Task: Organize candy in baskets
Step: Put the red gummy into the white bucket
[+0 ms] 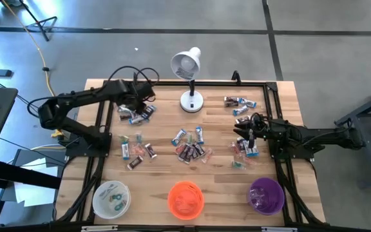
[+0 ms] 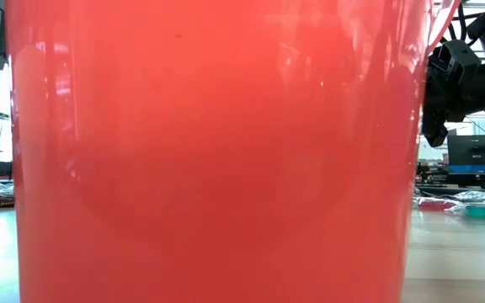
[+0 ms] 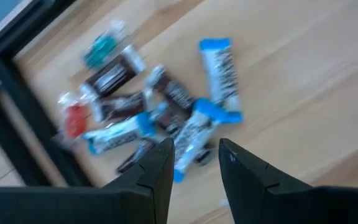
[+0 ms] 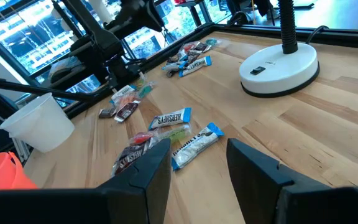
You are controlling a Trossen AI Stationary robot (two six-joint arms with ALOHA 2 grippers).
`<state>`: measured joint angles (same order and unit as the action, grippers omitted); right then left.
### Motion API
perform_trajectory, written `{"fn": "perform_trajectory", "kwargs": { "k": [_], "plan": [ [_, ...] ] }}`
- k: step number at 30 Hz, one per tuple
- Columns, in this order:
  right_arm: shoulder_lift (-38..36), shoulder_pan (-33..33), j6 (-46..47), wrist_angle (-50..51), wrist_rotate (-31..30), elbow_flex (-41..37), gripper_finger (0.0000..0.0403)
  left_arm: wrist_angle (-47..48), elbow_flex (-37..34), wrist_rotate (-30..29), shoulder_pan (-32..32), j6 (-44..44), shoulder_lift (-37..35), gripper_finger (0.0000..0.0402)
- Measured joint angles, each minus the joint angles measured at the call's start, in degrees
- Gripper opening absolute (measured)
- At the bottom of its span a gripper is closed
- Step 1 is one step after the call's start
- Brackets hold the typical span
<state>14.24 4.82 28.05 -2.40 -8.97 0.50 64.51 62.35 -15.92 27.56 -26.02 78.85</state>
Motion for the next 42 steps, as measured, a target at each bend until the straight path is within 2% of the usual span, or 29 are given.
{"fn": "perform_trajectory", "kwargs": {
  "k": [8,12,18,25,33,42],
  "plan": [
    [-0.02,0.01,0.01,-0.01,-0.02,0.01,0.0152,2.38,-2.59,-3.61,7.78,0.09,-0.1,0.0115],
    [0.0,0.02,0.0,-0.01,-0.02,0.01,0.0152,2.4,-5.1,-4.83,12.09,2.99,-0.17,0.0115],
    [0.0,0.02,0.0,0.01,-0.02,0.01,0.0152,0.54,-9.91,-2.56,16.9,7.59,-0.51,0.0115],
    [-0.02,0.02,0.0,-0.02,0.0,0.02,0.0152,-3.05,-10.28,-4.23,21.29,16.7,-0.92,0.0115],
    [0.0,0.02,0.0,0.01,0.0,-0.01,0.0152,-4.07,-11.32,-3.93,22.67,16.81,-0.92,0.0115],
    [-0.02,0.02,0.0,-0.02,-0.02,-0.01,0.0152,-16.2,-18.44,-4.28,22.24,14.46,-0.94,0.0115]
  ]
}}
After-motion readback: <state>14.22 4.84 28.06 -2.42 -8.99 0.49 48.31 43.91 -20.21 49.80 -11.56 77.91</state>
